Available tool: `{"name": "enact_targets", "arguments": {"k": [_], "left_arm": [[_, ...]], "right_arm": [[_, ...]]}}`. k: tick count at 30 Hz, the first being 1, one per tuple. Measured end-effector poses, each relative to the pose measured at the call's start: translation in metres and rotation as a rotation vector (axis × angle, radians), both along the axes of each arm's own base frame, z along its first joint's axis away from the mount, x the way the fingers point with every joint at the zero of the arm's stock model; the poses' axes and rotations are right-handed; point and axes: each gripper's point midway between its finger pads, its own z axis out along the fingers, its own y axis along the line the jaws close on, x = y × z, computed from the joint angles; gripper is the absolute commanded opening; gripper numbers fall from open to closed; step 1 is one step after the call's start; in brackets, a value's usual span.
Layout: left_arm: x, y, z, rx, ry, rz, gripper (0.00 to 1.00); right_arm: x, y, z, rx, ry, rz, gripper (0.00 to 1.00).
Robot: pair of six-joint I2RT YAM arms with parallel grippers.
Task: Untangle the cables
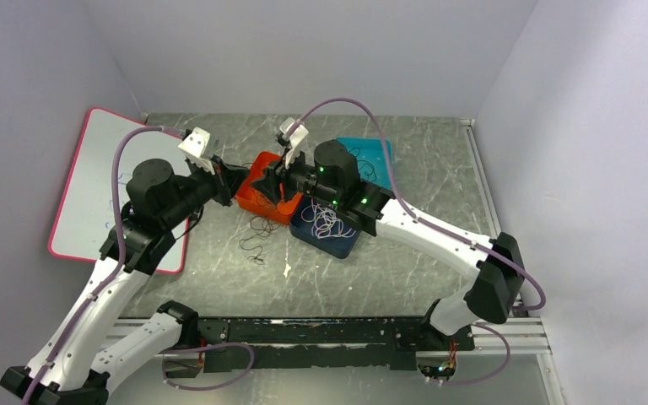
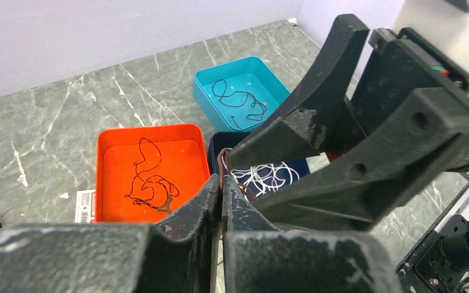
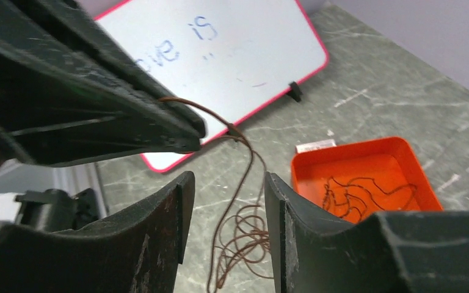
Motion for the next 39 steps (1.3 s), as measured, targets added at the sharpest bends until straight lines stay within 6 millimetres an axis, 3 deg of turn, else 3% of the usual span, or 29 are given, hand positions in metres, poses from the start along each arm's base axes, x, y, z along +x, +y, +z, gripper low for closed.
{"name": "enact_targets", "arguments": {"k": [7,17,23,26,30,39], "left_arm": [[-0.001,-0.002,0.0,-0.001,0.001,-0.011,0.07],[-0.004,-0.003,0.001,-0.004,-0.001,-0.023,0.07],[-0.007,-0.002,0.004,-0.01,-0.01,-0.028,0.07],[-0.008,-0.002,0.004,-0.009,-0.007,-0.029,0.07],[-0.011,0.0,0.009,-0.008,-0.008,-0.028,0.07],[-0.019,0.005,0.033,-0.029,-0.055,-0.021,0.07]], "right_arm": [[0.023,-0.005,-0.014,-0.038,-0.008,-0.127,0.41],[0.04,0.002,-0.049,-0.108,0.004,-0.201,0.43],[0.047,0.002,-0.053,-0.101,-0.005,-0.259,0.22],[0.055,-0.006,-0.059,-0.095,0.007,-0.338,0.17],[0.065,-0.022,-0.079,-0.115,0.036,-0.44,0.17],[0.07,-0.067,-0.155,-0.228,0.139,-0.577,0.17]]}}
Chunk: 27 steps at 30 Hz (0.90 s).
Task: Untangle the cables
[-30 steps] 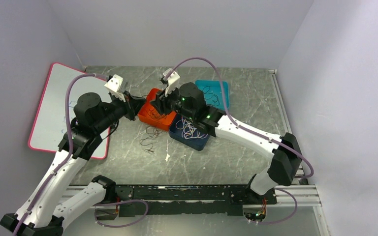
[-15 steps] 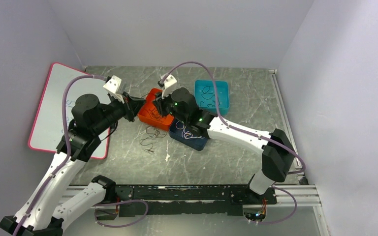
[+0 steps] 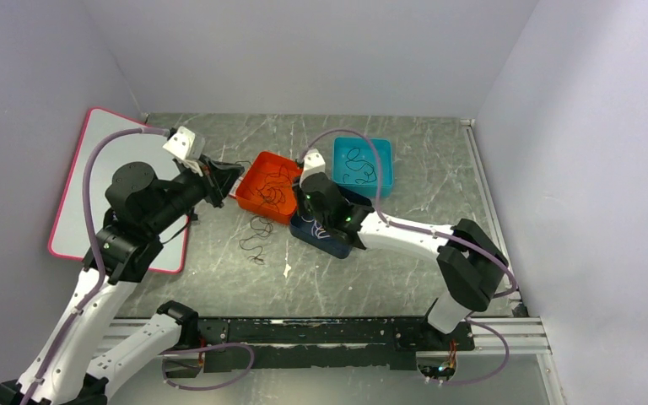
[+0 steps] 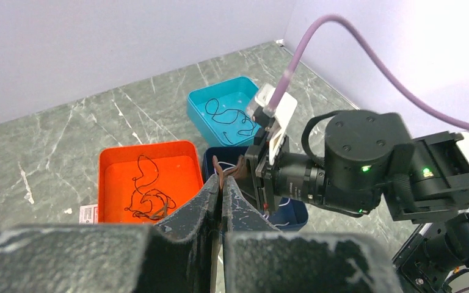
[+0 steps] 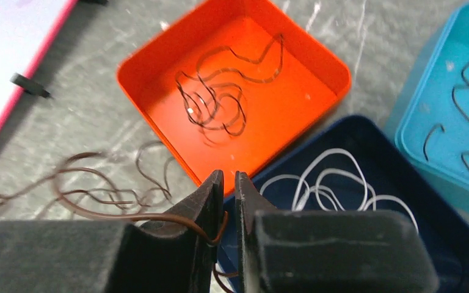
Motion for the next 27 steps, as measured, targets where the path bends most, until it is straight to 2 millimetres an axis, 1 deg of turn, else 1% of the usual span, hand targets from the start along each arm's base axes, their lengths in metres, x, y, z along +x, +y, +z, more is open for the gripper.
{"name": "enact_targets", "arguments": {"k": [5,8,12,16,18,20,22,24,25,27], "left_arm": [[-0.001,0.001,0.006,-0.004,-0.01,0.003,0.07],[-0.003,0.002,0.012,-0.009,-0.019,0.006,0.07],[-0.003,0.006,0.023,-0.016,-0.035,0.024,0.07],[-0.001,0.01,0.041,-0.026,-0.056,0.053,0.07],[0.001,0.013,0.052,-0.033,-0.069,0.072,0.07],[0.003,0.015,0.066,-0.042,-0.087,0.089,0.07],[0.006,0.016,0.076,-0.049,-0.101,0.1,0.07],[0.008,0.016,0.081,-0.052,-0.106,0.105,0.07],[0.009,0.016,0.081,-0.05,-0.105,0.105,0.07],[0.012,0.014,0.078,-0.046,-0.096,0.105,0.07]], "right_arm": [[-0.008,-0.021,-0.035,-0.042,0.058,-0.027,0.17],[-0.013,-0.031,-0.047,-0.055,0.079,-0.035,0.17],[-0.022,-0.04,-0.057,-0.06,0.094,-0.029,0.17],[-0.03,-0.045,-0.06,-0.051,0.096,-0.017,0.18],[-0.034,-0.046,-0.059,-0.039,0.094,-0.003,0.22],[-0.038,-0.047,-0.058,-0.027,0.093,0.017,0.3],[-0.046,-0.045,-0.054,-0.009,0.088,0.068,0.4],[-0.057,-0.041,-0.046,0.014,0.072,0.144,0.5],[-0.063,-0.04,-0.041,0.025,0.061,0.182,0.53],[-0.077,-0.034,-0.023,0.058,0.031,0.281,0.6]]}}
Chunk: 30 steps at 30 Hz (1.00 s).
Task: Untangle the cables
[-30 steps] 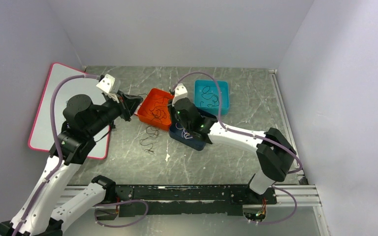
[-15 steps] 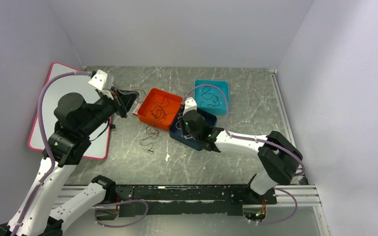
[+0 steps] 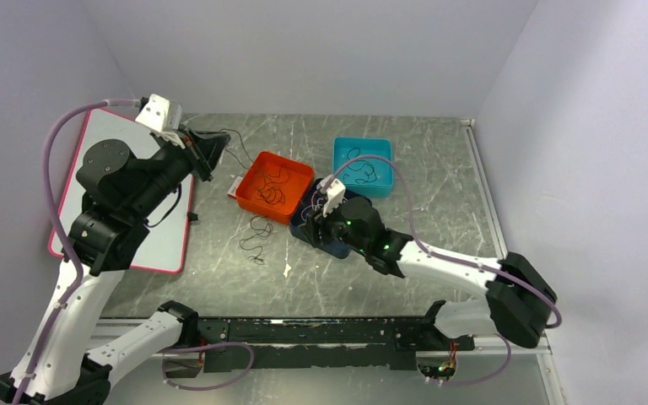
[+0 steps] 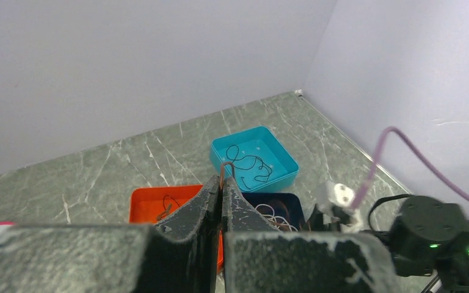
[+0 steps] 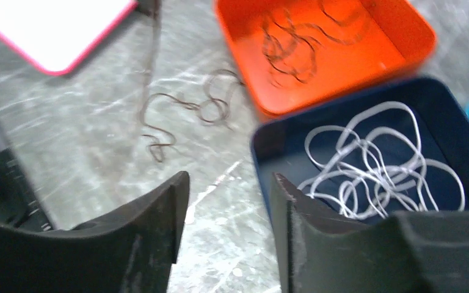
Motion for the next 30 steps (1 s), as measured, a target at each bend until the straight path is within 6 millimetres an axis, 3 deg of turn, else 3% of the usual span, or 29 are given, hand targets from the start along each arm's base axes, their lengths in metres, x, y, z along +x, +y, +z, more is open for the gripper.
{"name": "enact_targets", "arguments": {"k": [2,4,8,11,18,24,30], "left_arm": [[0.003,-0.001,-0.002,0.003,0.007,0.0,0.07],[0.006,-0.003,-0.005,0.007,0.016,0.0,0.07],[0.013,-0.006,-0.013,0.017,0.038,0.003,0.07],[0.016,-0.006,-0.016,0.02,0.046,0.01,0.07],[0.019,-0.007,-0.025,0.027,0.059,0.007,0.07],[0.015,-0.016,-0.034,0.041,0.074,-0.044,0.07],[0.012,-0.021,-0.032,0.04,0.061,-0.081,0.07]], "right_arm": [[-0.013,0.006,0.023,0.043,-0.042,0.093,0.73],[-0.024,0.008,0.044,0.084,-0.082,0.161,0.8],[-0.045,0.003,0.088,0.16,-0.175,0.252,0.83],[-0.051,-0.006,0.11,0.19,-0.226,0.252,0.83],[-0.049,-0.011,0.12,0.176,-0.241,0.231,0.82],[-0.043,0.006,0.149,0.221,-0.344,0.281,0.8],[-0.038,0.021,0.175,0.25,-0.559,0.35,0.79]]}}
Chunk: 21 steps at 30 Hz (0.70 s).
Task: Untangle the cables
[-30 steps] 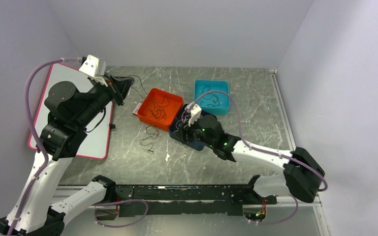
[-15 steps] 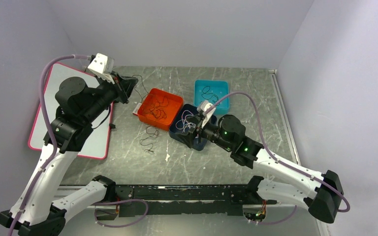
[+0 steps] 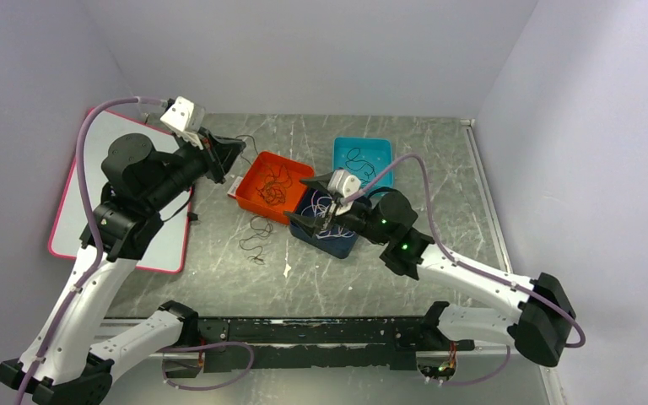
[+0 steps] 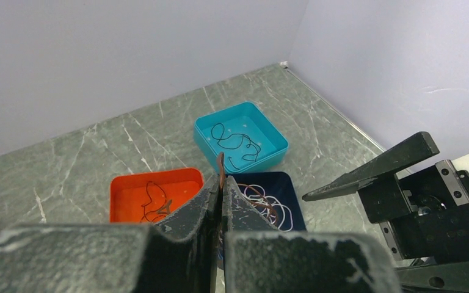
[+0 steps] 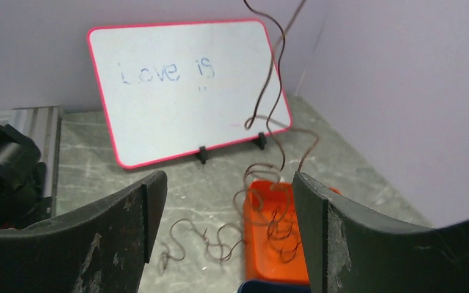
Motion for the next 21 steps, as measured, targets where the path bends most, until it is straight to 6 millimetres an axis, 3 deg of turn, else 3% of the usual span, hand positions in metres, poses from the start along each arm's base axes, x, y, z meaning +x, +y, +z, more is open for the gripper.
{"name": "enact_targets", "arguments": {"k": [3,8,13,21], "left_arm": [[-0.001,-0.002,-0.001,0.0,0.001,-0.012,0.07],[-0.002,-0.004,-0.002,0.0,0.001,-0.023,0.07],[-0.002,-0.004,-0.002,-0.001,0.001,-0.023,0.07],[-0.004,-0.003,-0.002,-0.002,-0.001,-0.023,0.07]], "right_arm": [[0.003,0.008,0.003,0.0,-0.106,0.016,0.79],[0.014,0.019,-0.012,-0.048,-0.179,0.01,0.8],[0.033,0.023,-0.02,-0.069,-0.178,-0.058,0.8],[0.045,0.038,-0.012,-0.008,-0.128,-0.081,0.73]]}}
